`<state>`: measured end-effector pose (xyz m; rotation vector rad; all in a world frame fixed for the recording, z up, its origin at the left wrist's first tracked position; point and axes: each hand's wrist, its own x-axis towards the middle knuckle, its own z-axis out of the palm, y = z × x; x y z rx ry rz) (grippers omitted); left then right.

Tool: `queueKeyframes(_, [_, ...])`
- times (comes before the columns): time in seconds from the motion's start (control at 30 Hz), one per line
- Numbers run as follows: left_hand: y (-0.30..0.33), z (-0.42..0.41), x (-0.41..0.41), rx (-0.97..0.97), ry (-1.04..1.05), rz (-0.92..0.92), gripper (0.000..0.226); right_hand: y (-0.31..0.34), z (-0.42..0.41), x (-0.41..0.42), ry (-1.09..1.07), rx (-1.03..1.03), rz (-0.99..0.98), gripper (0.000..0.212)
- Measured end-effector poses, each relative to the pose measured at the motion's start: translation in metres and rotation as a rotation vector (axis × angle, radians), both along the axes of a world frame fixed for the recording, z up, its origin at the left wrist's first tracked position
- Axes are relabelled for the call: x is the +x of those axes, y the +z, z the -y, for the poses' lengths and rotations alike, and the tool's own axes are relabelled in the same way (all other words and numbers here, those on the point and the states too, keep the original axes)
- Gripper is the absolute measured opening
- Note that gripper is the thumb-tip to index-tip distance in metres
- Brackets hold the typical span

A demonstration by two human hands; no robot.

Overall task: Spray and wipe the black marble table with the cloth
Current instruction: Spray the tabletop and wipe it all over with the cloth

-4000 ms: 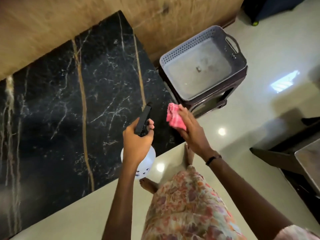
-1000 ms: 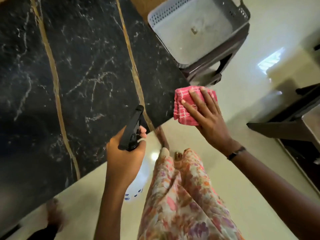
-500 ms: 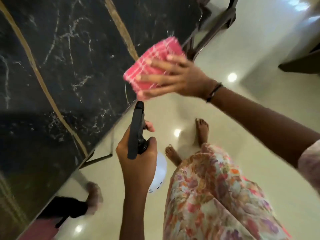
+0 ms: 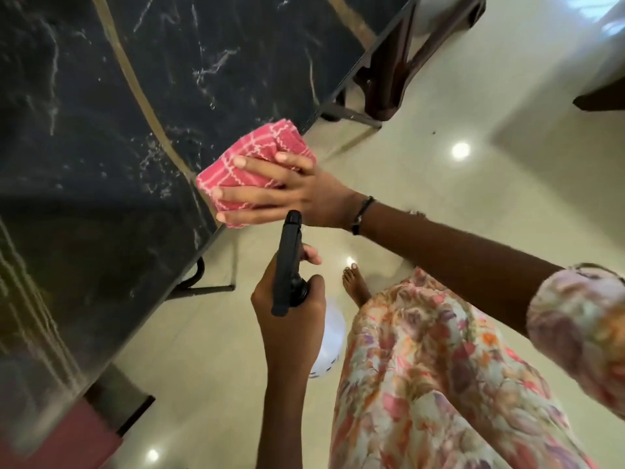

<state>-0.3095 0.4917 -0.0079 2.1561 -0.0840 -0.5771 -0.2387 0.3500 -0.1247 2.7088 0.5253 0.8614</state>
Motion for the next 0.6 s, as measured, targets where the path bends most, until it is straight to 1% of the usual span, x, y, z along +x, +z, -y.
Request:
queueKeyframes(0.07, [-0.002,-0.019,0.001,-0.013,-0.006,-0.004,0.027,0.000,0.002,0.000,0.033,-0.116,0.011,0.069])
queueKeyframes(0.13, [-0.005,-0.040,0.002,-0.018,0.026,-0.009,0.029,-0.001,0.028,0.000,0.013,-0.158,0.088,0.074])
queueKeyframes(0.23, [-0.010,-0.071,0.004,-0.026,0.086,-0.004,0.031,0.001,0.066,-0.003,-0.112,-0.066,0.188,0.066])
queueKeyframes(0.3, [-0.013,-0.091,0.004,-0.054,0.154,-0.012,0.031,0.002,0.063,-0.005,-0.138,0.027,0.173,0.071])
queueKeyframes(0.33, [-0.015,-0.100,0.004,-0.065,0.185,-0.012,0.031,0.001,0.051,-0.004,-0.125,0.059,0.175,0.072])
queueKeyframes(0.4, [-0.017,-0.115,0.004,-0.066,0.222,0.001,0.031,-0.003,0.012,0.002,-0.086,0.075,0.211,0.065])
queueKeyframes(0.43, [-0.018,-0.124,0.003,-0.060,0.238,0.010,0.032,-0.006,-0.018,0.006,-0.052,0.059,0.195,0.062])
queueKeyframes(0.53, [-0.019,-0.151,-0.005,-0.009,0.324,0.029,0.040,-0.008,-0.120,0.011,0.040,-0.006,0.139,0.069])
queueKeyframes(0.6, [-0.018,-0.170,-0.012,0.018,0.356,0.037,0.041,-0.008,-0.187,0.013,0.112,-0.063,0.088,0.067])
